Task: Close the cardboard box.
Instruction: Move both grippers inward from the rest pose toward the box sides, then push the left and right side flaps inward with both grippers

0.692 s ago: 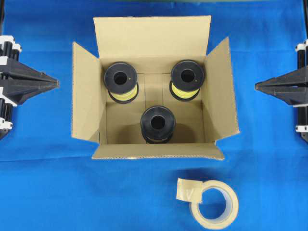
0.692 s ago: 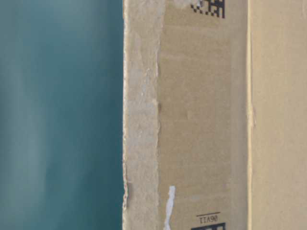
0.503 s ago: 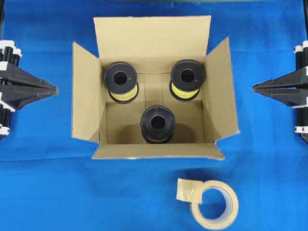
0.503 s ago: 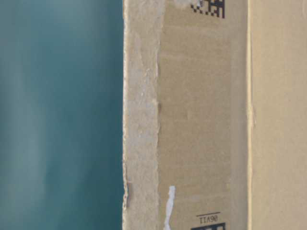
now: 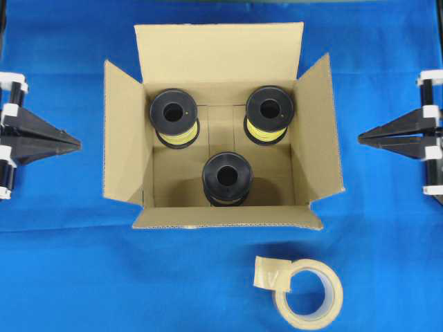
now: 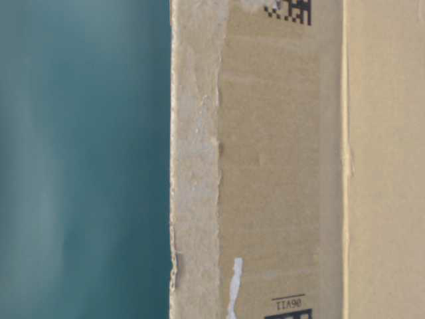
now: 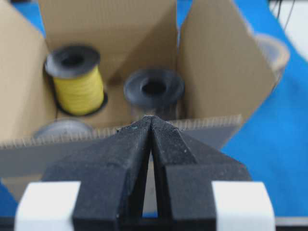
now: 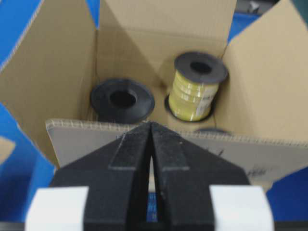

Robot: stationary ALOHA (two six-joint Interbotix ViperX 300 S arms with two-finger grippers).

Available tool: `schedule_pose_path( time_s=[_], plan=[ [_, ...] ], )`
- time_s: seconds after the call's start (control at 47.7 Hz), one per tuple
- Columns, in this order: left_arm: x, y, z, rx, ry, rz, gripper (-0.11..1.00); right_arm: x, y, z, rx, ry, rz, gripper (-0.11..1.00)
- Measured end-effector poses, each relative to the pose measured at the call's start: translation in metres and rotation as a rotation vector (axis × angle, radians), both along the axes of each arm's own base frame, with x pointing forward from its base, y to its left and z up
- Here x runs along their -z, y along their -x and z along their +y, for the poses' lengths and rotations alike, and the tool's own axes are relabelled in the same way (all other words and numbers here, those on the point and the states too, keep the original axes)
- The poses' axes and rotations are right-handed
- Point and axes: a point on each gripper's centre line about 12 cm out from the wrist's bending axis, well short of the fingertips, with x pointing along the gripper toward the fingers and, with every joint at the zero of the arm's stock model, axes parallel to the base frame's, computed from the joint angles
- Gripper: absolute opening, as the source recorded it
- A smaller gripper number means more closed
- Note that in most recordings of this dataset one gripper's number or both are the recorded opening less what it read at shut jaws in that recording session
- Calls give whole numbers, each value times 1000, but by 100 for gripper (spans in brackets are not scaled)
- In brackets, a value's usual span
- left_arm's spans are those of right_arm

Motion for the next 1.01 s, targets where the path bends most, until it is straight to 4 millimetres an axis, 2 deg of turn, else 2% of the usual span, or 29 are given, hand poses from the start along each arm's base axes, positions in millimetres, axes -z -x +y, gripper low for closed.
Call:
schedule_pose_path(
  time_s=[0.252, 0.503, 0.797, 1.006],
  plan=[
    [38, 1, 0, -2, 4, 129, 1, 40, -3, -2, 8, -3, 146, 0],
    [57, -1, 0, -7, 13, 203, 1, 65, -7, -2, 10, -7, 238, 0],
    [59, -10, 1, -14, 14, 170, 1, 66, -12, -3, 19, -10, 218, 0],
    [61, -31, 7, -46, 12, 114, 1, 64, -31, -10, 46, -13, 213, 0]
  ],
)
